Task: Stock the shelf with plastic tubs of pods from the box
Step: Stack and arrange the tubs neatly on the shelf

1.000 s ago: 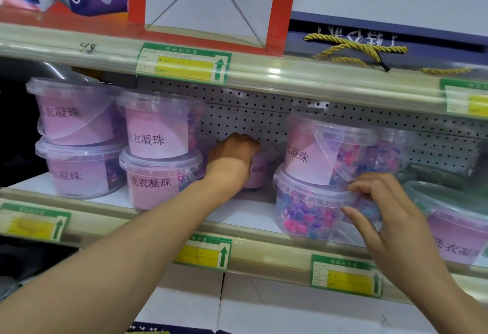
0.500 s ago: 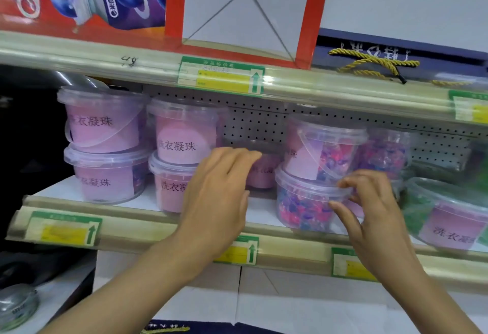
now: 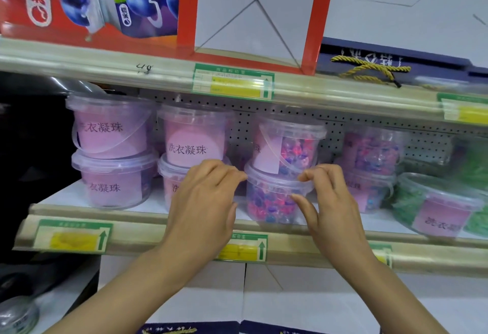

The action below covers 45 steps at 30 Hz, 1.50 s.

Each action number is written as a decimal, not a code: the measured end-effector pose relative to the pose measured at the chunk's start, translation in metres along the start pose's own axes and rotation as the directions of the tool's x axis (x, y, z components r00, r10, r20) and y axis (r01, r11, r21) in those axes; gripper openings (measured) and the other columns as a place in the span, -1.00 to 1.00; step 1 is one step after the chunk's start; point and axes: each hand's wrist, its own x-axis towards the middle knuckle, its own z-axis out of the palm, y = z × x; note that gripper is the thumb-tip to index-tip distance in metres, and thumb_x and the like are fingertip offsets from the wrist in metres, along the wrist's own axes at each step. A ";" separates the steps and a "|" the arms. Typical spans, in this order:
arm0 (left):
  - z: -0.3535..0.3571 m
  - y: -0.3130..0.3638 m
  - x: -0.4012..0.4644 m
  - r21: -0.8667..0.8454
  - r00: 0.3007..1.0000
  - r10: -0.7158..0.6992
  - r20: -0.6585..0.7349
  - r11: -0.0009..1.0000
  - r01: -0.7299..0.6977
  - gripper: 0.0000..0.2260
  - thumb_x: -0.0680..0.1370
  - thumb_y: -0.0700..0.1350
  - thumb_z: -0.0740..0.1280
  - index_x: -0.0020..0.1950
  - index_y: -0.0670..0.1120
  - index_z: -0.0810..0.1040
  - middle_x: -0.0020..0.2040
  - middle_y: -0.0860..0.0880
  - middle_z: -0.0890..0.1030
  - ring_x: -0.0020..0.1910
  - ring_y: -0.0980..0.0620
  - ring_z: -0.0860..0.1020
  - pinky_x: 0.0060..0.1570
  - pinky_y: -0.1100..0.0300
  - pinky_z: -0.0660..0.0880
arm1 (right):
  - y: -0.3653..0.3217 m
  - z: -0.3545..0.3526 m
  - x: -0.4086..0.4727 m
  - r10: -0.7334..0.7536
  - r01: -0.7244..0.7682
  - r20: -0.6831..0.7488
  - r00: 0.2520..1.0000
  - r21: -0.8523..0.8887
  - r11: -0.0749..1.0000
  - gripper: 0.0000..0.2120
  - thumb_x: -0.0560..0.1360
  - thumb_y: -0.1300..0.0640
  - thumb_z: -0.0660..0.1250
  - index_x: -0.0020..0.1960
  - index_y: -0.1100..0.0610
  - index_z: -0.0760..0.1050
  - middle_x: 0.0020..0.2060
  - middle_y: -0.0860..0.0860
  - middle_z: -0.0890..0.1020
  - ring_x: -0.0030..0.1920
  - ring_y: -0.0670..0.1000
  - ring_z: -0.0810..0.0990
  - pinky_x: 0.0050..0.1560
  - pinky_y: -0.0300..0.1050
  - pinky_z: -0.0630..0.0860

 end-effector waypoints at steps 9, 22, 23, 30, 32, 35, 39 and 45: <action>0.001 0.000 0.011 -0.004 1.000 0.019 -0.008 1.000 -0.019 -0.52 0.15 -0.35 0.51 0.05 -0.18 0.60 -0.07 -0.07 0.63 0.01 -0.02 0.39 0.03 0.17 0.30 | 0.034 -0.015 0.002 0.127 -0.145 0.134 0.983 0.130 0.981 -0.67 0.47 0.40 0.29 0.05 0.01 0.38 0.00 -0.08 0.48 -0.08 -0.15 0.45 -0.08 -0.43 0.37; 0.023 0.022 0.037 -0.036 0.991 -0.034 0.128 0.999 0.039 -0.69 0.45 -0.13 0.39 0.15 -0.07 0.42 0.09 0.01 0.51 0.12 -0.04 0.42 -0.09 0.07 0.44 | -0.010 -0.008 -0.007 0.266 -0.267 0.013 0.964 0.043 0.963 -0.62 0.36 0.09 0.49 0.08 0.03 0.40 0.05 -0.07 0.29 -0.03 -0.15 0.34 -0.12 -0.27 0.30; 0.024 0.022 0.038 -0.047 0.993 -0.027 0.112 0.998 0.033 -0.72 0.44 -0.13 0.40 0.12 -0.07 0.44 0.05 -0.01 0.51 0.08 -0.05 0.43 -0.14 0.06 0.44 | -0.008 -0.008 -0.006 0.245 -0.245 0.002 0.970 0.028 0.969 -0.63 0.35 0.12 0.50 0.08 0.05 0.41 0.04 -0.06 0.31 -0.07 -0.18 0.32 -0.14 -0.30 0.30; 0.026 0.020 0.036 -0.086 0.997 -0.003 0.082 0.996 0.010 -0.74 0.37 -0.14 0.47 -0.01 -0.06 0.48 -0.05 -0.02 0.50 -0.15 -0.06 0.51 -0.42 0.11 0.41 | 0.006 -0.022 -0.002 0.296 -0.286 0.009 0.955 0.282 0.916 -0.67 0.39 0.29 0.42 0.03 0.03 0.37 0.01 -0.01 0.47 -0.04 -0.16 0.45 0.08 -0.43 0.35; 0.026 0.020 0.035 -0.089 0.997 -0.006 0.078 0.996 0.013 -0.75 0.39 -0.14 0.46 0.00 -0.06 0.47 -0.04 -0.02 0.50 -0.19 -0.06 0.50 -0.43 0.11 0.41 | 0.007 -0.033 0.010 0.449 -0.395 0.047 0.892 0.566 0.724 -0.61 0.42 0.31 0.39 0.08 -0.05 0.34 0.03 -0.05 0.50 0.08 -0.11 0.52 0.16 -0.20 0.44; 0.025 0.021 0.036 -0.090 0.996 -0.015 0.092 0.996 0.023 -0.76 0.41 -0.14 0.44 0.01 -0.07 0.47 -0.01 -0.02 0.49 -0.20 -0.06 0.51 -0.41 0.11 0.41 | 0.022 -0.042 0.038 0.403 -0.427 0.221 0.888 0.721 0.546 -0.32 0.40 0.21 0.45 0.37 -0.09 0.19 0.16 -0.17 0.45 0.14 -0.20 0.51 0.08 -0.30 0.46; 0.023 0.023 0.037 -0.095 0.991 -0.045 0.129 0.994 0.057 -0.77 0.45 -0.11 0.40 0.06 -0.03 0.44 0.04 0.02 0.45 -0.15 -0.08 0.51 -0.32 0.06 0.46 | 0.035 -0.039 0.061 0.174 -0.382 0.357 0.918 0.676 0.631 -0.28 0.27 0.05 0.51 0.33 -0.13 0.26 0.25 -0.04 0.49 0.26 -0.08 0.49 0.24 -0.15 0.42; 0.019 0.025 0.041 -0.061 0.973 -0.083 0.214 0.993 0.098 -0.77 0.50 -0.06 0.36 0.09 0.01 0.37 0.16 0.05 0.40 -0.07 -0.10 0.50 -0.20 0.03 0.49 | 0.034 -0.037 0.070 0.271 -0.297 0.146 0.951 0.671 0.680 -0.66 0.35 0.25 0.49 -0.07 -0.02 0.39 -0.12 -0.04 0.59 -0.10 -0.13 0.59 -0.08 -0.30 0.50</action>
